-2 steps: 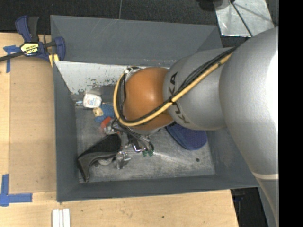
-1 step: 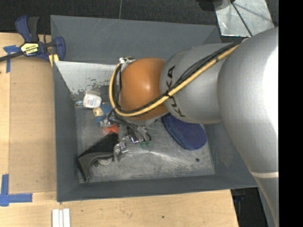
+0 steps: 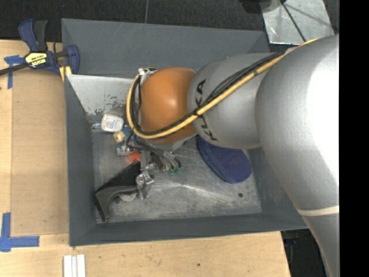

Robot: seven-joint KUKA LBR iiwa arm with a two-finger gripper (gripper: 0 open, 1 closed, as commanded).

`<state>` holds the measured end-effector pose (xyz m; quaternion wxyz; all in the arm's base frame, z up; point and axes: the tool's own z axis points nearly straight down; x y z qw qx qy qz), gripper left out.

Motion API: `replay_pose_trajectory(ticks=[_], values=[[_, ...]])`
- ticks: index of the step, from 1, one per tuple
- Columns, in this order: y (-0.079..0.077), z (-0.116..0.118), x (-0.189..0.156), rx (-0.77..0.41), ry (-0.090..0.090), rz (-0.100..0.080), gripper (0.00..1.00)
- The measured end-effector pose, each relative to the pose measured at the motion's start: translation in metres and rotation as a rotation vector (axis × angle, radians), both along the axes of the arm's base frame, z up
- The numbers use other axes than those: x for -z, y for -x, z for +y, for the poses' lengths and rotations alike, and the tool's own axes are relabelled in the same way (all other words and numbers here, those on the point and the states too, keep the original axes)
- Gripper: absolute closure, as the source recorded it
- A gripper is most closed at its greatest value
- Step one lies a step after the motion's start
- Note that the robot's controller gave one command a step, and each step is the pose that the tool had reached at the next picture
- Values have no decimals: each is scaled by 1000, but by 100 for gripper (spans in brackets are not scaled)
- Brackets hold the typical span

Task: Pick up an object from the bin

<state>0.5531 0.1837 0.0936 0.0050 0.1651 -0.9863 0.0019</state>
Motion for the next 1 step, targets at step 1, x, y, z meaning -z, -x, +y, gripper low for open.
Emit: replay_pose_trajectory(ticks=[1], values=[[-1,-1,0,42,3,2,0]])
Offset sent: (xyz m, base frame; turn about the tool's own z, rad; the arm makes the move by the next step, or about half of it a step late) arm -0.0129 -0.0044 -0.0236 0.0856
